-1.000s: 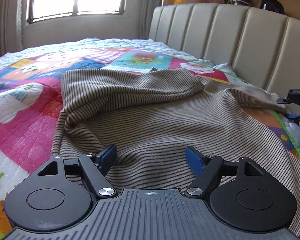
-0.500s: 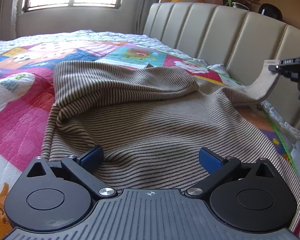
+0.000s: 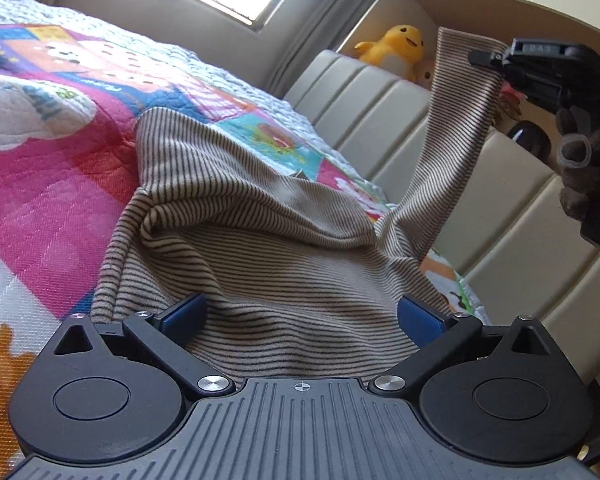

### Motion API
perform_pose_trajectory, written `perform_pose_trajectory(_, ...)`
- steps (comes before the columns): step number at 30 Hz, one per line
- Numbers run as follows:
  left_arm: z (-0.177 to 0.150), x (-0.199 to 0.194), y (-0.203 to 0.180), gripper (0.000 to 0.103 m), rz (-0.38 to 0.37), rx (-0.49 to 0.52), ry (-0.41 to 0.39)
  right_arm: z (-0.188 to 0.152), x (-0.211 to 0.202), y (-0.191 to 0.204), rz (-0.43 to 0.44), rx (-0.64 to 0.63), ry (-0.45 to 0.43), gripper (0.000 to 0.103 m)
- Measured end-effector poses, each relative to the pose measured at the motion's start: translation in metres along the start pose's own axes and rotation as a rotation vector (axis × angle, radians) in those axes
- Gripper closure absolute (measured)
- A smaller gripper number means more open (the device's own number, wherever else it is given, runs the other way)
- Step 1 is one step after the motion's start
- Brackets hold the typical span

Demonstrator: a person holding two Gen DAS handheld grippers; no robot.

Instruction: Fold clothes

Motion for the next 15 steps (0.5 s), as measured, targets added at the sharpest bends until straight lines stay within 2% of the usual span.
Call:
perform_pose_trajectory(5,0.003,-0.002,0.002,0.0,-0.023,-0.035,-0.003,0.001,0.028,0.076,0.14,-0.018,0.034,0.094)
perform_pose_trajectory(10,0.002,-0.004,0.002,0.0,-0.026,-0.043,0.001,-0.022,0.038,0.135,0.276,-0.065,0.09,0.094)
perform_pose_trajectory(13,0.003,-0.004,0.003,0.0,-0.028,-0.049,0.004,-0.035,0.038,0.161,0.355,-0.094,0.125,0.089)
perform_pose_trajectory(15,0.003,-0.004,0.004,0.0,-0.029,-0.055,0.007,-0.04,0.034,0.169,0.392,-0.109,0.131,0.082)
Point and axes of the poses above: each gripper's, at about its wrist camera, not at the fingertips, and x roughly the way its jaws point, y to its left, z to its top, the point moved 10 cm from there along x, roughly the way its jaws point, and after that the axes turned 10 degrees about -x, right-handed, at the moved point
